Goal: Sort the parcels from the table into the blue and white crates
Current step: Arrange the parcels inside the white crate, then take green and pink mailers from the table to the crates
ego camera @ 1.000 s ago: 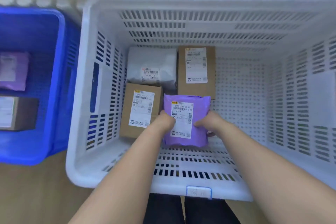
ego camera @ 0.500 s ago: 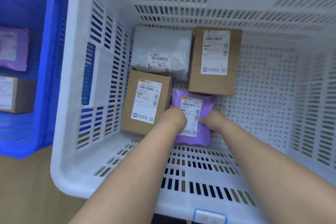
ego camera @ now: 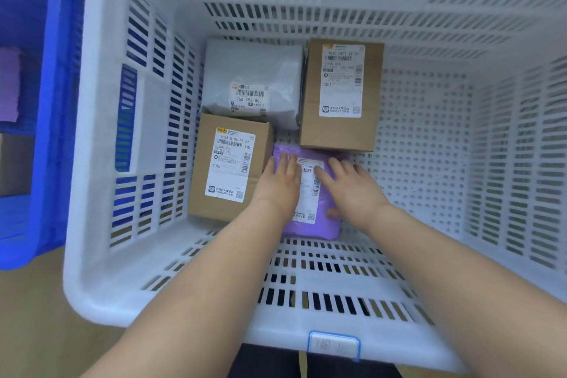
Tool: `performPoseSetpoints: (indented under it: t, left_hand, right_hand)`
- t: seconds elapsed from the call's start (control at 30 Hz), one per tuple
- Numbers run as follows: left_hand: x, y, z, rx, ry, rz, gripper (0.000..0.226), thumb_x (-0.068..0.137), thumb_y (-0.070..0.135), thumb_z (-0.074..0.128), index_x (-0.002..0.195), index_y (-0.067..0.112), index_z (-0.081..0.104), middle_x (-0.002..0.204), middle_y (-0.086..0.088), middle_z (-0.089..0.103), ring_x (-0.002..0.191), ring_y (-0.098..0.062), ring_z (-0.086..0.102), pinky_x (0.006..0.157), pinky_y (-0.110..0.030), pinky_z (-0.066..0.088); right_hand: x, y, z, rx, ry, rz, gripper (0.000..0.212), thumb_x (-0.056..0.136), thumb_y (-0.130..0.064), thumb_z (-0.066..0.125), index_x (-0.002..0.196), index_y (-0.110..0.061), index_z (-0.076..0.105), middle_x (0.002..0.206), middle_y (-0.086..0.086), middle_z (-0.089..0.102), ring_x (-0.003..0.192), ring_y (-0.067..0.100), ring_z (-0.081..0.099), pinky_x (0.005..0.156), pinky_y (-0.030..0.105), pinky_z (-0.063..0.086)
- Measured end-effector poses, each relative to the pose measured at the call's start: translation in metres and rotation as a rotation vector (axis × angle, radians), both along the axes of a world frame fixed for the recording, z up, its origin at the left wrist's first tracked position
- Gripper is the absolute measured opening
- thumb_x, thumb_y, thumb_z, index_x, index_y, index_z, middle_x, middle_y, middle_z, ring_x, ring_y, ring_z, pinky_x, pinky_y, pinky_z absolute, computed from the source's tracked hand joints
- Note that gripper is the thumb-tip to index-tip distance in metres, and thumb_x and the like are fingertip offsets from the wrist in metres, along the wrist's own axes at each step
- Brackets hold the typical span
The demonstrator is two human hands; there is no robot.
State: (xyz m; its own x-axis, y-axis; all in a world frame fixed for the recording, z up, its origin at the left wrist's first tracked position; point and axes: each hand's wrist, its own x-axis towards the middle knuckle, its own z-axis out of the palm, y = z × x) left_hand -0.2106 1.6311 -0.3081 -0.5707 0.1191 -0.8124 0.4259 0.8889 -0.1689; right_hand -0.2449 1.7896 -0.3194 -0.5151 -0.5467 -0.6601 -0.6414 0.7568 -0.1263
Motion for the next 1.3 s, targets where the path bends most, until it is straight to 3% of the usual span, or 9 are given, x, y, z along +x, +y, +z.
performPoseSetpoints:
  t: [0.2,0.3,0.43,0.67,0.8,0.87,1.0,1.17,1.3]
  left_hand:
    - [0.003,-0.01,-0.028,-0.079,-0.016,-0.134,0.105,0.095,0.069,0.034,0.151,-0.002,-0.021,0.16,-0.026,-0.021,0.15,-0.041,-0.013,0.12,-0.051,-0.009]
    - [0.005,-0.007,-0.039,-0.099,0.008,-0.175,0.104,0.095,0.071,0.029,0.15,-0.002,-0.022,0.159,-0.027,-0.021,0.149,-0.043,-0.015,0.119,-0.051,-0.011]
    - [0.008,-0.006,-0.048,-0.131,0.048,-0.218,0.105,0.094,0.074,0.024,0.15,-0.002,-0.022,0.159,-0.029,-0.021,0.148,-0.046,-0.015,0.119,-0.053,-0.01]
    - [0.003,-0.002,-0.042,-0.18,0.053,-0.3,0.105,0.093,0.075,0.023,0.152,-0.002,-0.018,0.161,-0.028,-0.015,0.148,-0.045,-0.013,0.117,-0.056,-0.011]
    - [-0.005,0.001,-0.022,-0.172,0.028,-0.352,0.087,0.101,0.059,0.025,0.155,0.001,-0.01,0.162,-0.026,-0.008,0.15,-0.045,-0.005,0.116,-0.061,-0.01]
    - [-0.005,-0.002,-0.005,-0.127,0.037,-0.37,0.074,0.104,0.047,0.026,0.158,0.004,-0.002,0.163,-0.025,-0.002,0.151,-0.045,0.002,0.116,-0.064,-0.009]
    - [0.005,-0.015,0.043,-0.02,0.094,-0.368,0.06,0.103,0.035,0.033,0.157,0.01,0.023,0.164,-0.022,0.011,0.152,-0.038,0.009,0.116,-0.068,-0.007]
    - [0.019,-0.036,0.111,-0.011,0.211,-0.157,0.058,0.098,0.031,0.046,0.151,0.012,0.036,0.162,-0.023,0.017,0.151,-0.04,0.008,0.113,-0.069,-0.01]
    - [0.024,-0.06,0.175,0.026,0.411,0.053,0.055,0.098,0.023,0.046,0.149,0.007,0.036,0.16,-0.022,0.019,0.151,-0.038,0.008,0.114,-0.068,-0.011]
  right_hand:
    - [0.006,-0.01,-0.02,0.073,-0.021,-0.003,0.103,0.086,-0.048,0.067,0.157,-0.015,0.0,0.157,0.015,0.012,0.138,0.032,0.027,0.11,0.045,0.035]
    - [0.013,-0.015,-0.032,0.087,0.021,-0.02,0.102,0.089,-0.045,0.064,0.157,-0.011,-0.004,0.157,0.018,0.011,0.137,0.035,0.028,0.107,0.045,0.038]
    - [0.021,-0.02,-0.043,0.107,0.063,-0.032,0.086,0.095,-0.028,0.054,0.156,-0.007,-0.002,0.157,0.024,0.01,0.139,0.041,0.025,0.103,0.044,0.043]
    - [0.018,-0.026,-0.043,0.147,0.004,-0.062,0.086,0.097,-0.029,0.053,0.156,-0.009,-0.006,0.159,0.022,-0.001,0.144,0.04,0.018,0.101,0.039,0.046]
    - [0.005,-0.026,-0.024,0.112,-0.142,-0.208,0.092,0.087,-0.026,0.067,0.156,-0.018,0.007,0.158,0.013,0.008,0.137,0.031,0.031,0.093,0.04,0.049]
    - [0.0,-0.025,-0.006,0.069,-0.234,-0.311,0.08,0.09,-0.028,0.064,0.156,-0.021,0.018,0.158,0.009,0.015,0.137,0.03,0.037,0.099,0.04,0.045]
    - [0.002,-0.018,0.034,0.033,-0.202,-0.45,0.059,0.095,-0.027,0.057,0.149,-0.021,0.036,0.152,0.007,0.033,0.136,0.027,0.04,0.103,0.039,0.044]
    - [0.005,-0.024,0.091,0.004,-0.172,-0.514,0.043,0.098,-0.029,0.055,0.139,-0.018,0.051,0.142,0.007,0.046,0.125,0.025,0.051,0.096,0.033,0.045]
    - [-0.009,-0.055,0.15,-0.111,-0.043,-0.461,0.024,0.094,-0.029,0.055,0.109,-0.013,0.064,0.119,0.009,0.062,0.101,0.027,0.059,0.08,0.033,0.049]
